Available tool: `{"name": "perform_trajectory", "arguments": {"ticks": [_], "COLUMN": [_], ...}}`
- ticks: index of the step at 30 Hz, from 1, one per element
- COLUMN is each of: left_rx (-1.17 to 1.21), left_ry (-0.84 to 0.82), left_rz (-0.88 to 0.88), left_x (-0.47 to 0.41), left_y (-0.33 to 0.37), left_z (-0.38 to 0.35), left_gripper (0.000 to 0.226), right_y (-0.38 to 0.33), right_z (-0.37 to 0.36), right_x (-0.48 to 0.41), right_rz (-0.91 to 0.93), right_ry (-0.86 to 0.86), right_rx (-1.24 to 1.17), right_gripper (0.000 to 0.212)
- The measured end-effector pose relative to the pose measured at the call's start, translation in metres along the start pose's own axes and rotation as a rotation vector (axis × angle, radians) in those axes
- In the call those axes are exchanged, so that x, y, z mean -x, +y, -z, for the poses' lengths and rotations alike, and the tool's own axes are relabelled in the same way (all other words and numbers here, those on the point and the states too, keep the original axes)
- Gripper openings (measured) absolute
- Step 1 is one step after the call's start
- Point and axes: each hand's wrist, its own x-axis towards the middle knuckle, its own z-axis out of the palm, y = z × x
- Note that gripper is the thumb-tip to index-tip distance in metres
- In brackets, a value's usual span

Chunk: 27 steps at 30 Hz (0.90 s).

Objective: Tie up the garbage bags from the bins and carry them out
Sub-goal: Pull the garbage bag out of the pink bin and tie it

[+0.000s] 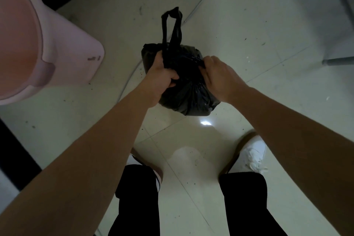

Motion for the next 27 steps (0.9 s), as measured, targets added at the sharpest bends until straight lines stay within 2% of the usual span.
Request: {"name": "perform_trajectory", "arguments": {"ticks": [5,9,12,14,16,20,23,27], "left_rx": [-0.108,-0.106,-0.086,-0.097,-0.115,-0.204,-0.228,-0.189], "left_ry": [-0.101,-0.095,-0.075,-0.015,0.058,0.043,-0.022,-0.17], "left_rz": [-0.064,-0.093,-0.131,-0.189,-0.268,-0.404,-0.433,-0.432], "left_x": [-0.006,-0.017,-0.035,-0.047,-0.059,-0.081,-0.095,-0.113], "left_y": [0.01,0.028,0.042,0.05,0.057,0.068,0.072,0.072], "left_z": [0.002,0.001,0.002,0.0,-0.003,-0.007,-0.011,-0.01], "left_gripper": [0.084,0.077,0.055,0.033,0.023,0.029,0.029,0.056], "right_y": [0.001,0.005,0.012,0.016,0.024,0.037,0.043,0.043], "right_z": [0.007,0.023,0.033,0.041,0.044,0.044,0.038,0.029], "right_x": [-0.014,-0.035,-0.052,-0.063,-0.072,-0.093,-0.107,-0.116], "right_rz": [0.026,0.039,0.044,0.011,0.002,0.049,0.136,0.177], "right_ry": [0.091,0.162,0.201,0.221,0.239,0.3,0.364,0.53], "right_rx": [-0.001,0.009,0.09,0.14,0.145,0.073,0.304,0.374], "right_gripper": [0.026,0.027,0.025,0.024,0.025,0.023,0.029,0.018]}}
